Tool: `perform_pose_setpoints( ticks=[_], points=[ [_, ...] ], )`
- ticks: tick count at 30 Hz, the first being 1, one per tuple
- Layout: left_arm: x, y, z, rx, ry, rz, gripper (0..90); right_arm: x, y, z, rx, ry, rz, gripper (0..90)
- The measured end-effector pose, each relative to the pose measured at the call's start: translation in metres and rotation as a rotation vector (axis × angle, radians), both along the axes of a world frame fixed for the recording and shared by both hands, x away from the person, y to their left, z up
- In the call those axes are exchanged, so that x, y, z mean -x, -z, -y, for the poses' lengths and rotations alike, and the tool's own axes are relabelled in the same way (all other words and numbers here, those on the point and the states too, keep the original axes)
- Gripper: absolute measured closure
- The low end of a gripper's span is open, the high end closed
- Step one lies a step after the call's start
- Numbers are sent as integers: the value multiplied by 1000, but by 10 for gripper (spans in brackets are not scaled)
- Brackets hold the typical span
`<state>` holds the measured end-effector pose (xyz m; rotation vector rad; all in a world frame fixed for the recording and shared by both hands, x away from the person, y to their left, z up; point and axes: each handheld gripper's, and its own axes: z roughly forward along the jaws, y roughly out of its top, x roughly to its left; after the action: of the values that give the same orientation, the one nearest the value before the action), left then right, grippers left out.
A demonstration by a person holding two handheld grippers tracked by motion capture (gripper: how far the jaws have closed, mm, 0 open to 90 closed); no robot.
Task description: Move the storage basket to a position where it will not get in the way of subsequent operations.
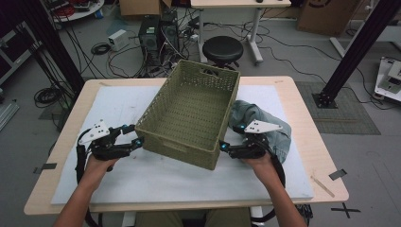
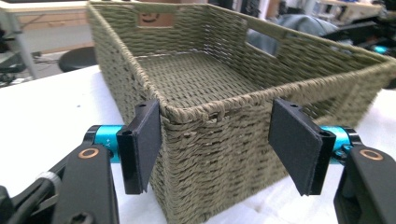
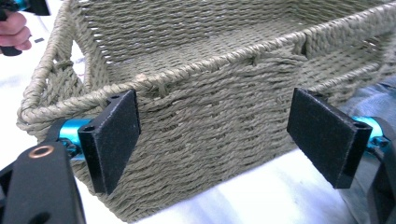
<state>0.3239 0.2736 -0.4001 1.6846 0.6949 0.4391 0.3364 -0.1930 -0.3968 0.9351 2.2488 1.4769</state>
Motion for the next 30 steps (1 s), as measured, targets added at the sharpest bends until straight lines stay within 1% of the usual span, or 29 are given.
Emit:
perform_pose_setpoints(
  ticks=[1,2,3,4,6,7,8,9,10,11,13,15,16,18,19,20,21,22,23,24,25,26,30],
  points=[
    [1,-2,-1,16,-16,10,336,1,-1,1,-6,14,7,195],
    [1,-6,-3,37,-41,13,336,1,-1,1,-6,14,7,195],
    [0,-9,-5,61,-65,9,279,0,-3,4,-24,27,11,195],
    [-2,-13,-7,78,-88,7,279,0,-3,4,-24,27,11,195],
    [-8,-19,-8,90,-119,6,275,-1,-4,5,-44,37,8,196],
    [-12,-21,-8,90,-127,-2,273,-3,-6,4,-55,48,8,196],
    [-17,-23,-7,84,-130,-13,273,-3,-6,4,-55,48,8,196],
    [-23,-24,-5,79,-136,-22,273,-4,-7,2,-67,47,7,196],
    [-28,-24,-3,84,-136,-32,273,-5,-8,0,-77,43,5,196],
    [-33,-24,0,82,-131,-56,273,-5,-8,-2,-85,43,4,196],
    [-42,-23,7,66,-123,-88,263,-8,-9,-3,-118,50,-6,197],
    [-46,-22,15,59,-93,-97,265,-9,-9,-3,-121,54,-6,197],
    [-46,-21,18,53,-80,-98,266,-9,-9,-3,-123,55,-7,197],
    [-48,-18,23,40,-58,-114,286,-11,-9,-6,-116,55,-11,196],
    [-48,-17,26,24,-61,-117,282,-12,-9,-8,-109,50,-12,197],
    [-47,-16,27,20,-69,-109,282,-12,-9,-8,-109,50,-12,197],
    [-46,-15,27,26,-71,-114,284,-13,-9,-14,-100,32,-19,197],
    [-45,-15,27,24,-72,-117,284,-13,-9,-14,-100,32,-19,197],
    [-44,-14,27,15,-76,-115,288,-14,-9,-17,-95,18,-25,197],
    [-43,-14,28,5,-83,-111,292,-15,-9,-26,-74,-2,-34,175],
    [-41,-13,28,1,-90,-109,292,-15,-9,-26,-74,-2,-34,175],
    [-40,-13,28,3,-94,-106,292,-15,-10,-30,-52,9,-22,163],
    [-35,-11,29,10,-115,-97,293,-15,-9,-29,-59,4,-20,163]
  ],
)
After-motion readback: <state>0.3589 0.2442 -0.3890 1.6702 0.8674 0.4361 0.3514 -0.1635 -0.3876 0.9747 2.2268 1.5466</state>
